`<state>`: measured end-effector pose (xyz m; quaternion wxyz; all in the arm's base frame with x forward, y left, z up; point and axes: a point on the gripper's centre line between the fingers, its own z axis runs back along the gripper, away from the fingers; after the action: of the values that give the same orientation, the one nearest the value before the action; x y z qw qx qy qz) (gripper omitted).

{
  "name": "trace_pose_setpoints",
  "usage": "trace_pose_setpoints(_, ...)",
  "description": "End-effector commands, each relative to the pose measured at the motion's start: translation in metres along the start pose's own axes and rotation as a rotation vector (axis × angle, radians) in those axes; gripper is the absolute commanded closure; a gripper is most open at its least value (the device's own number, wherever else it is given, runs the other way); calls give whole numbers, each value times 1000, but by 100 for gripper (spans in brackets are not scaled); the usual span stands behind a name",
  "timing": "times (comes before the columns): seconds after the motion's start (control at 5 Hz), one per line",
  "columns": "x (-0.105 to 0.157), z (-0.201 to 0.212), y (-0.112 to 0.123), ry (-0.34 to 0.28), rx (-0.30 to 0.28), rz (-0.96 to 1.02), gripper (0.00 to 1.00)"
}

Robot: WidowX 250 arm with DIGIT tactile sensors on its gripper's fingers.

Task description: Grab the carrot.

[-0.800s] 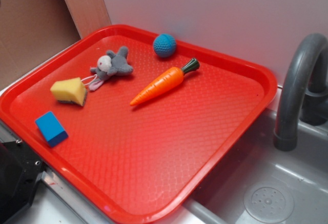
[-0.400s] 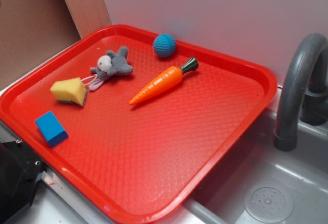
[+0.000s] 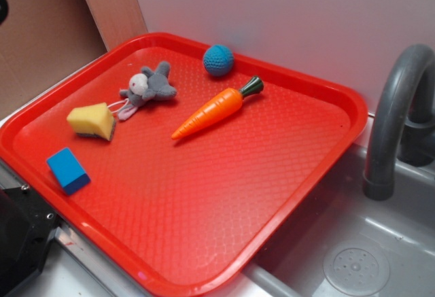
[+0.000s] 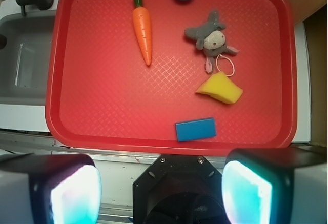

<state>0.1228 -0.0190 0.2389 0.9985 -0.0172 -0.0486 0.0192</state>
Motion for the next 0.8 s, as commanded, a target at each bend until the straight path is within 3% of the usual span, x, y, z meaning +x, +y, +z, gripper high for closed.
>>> trace_pose_setpoints(0.0, 57, -10, -5, -5, 8, 76, 0)
trace_pose_setpoints(0.2, 98, -36, -13, 31, 20, 103, 0)
trace_pose_setpoints(0.4, 120, -59, -20, 36, 59, 80, 0)
trace_pose_setpoints(0.6, 132, -111, -27, 64, 95, 30, 0)
